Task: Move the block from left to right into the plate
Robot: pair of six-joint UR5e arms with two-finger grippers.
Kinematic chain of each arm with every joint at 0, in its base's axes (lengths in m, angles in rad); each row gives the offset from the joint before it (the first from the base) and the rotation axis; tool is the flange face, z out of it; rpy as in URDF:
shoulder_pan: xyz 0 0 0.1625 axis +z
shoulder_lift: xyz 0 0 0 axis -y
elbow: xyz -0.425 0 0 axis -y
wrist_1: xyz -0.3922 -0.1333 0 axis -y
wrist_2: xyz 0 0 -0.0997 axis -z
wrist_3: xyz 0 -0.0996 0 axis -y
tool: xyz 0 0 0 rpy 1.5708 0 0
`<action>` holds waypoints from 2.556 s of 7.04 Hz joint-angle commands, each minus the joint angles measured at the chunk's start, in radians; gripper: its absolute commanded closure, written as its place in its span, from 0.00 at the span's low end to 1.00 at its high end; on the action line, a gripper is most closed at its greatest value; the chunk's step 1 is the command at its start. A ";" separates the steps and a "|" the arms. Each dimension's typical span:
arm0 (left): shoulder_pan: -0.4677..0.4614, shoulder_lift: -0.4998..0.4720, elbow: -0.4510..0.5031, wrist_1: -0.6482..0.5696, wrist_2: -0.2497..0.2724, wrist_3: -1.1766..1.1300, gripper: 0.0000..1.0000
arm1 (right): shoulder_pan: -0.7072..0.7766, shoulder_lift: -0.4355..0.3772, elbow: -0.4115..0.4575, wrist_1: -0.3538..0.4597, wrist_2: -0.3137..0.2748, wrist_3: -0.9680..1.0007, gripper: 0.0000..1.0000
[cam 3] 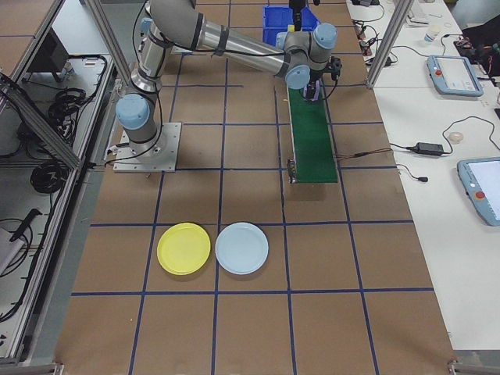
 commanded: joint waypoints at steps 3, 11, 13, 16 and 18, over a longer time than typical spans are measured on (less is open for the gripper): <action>-0.005 -0.101 0.049 0.078 0.001 -0.018 0.63 | -0.002 0.035 -0.011 -0.049 0.000 -0.012 0.00; -0.005 -0.127 0.029 0.120 0.005 -0.006 0.56 | -0.403 -0.248 0.113 -0.074 -0.552 -1.162 0.49; -0.005 -0.128 0.025 0.120 0.016 -0.012 0.09 | -0.674 -0.250 0.164 -0.129 -0.531 -1.431 0.48; -0.005 -0.038 0.018 0.083 0.018 -0.011 0.00 | -0.940 -0.203 0.382 -0.228 -0.406 -1.530 0.47; 0.056 0.122 -0.003 -0.113 0.018 0.005 0.00 | -1.036 -0.134 0.490 -0.382 -0.301 -1.651 0.01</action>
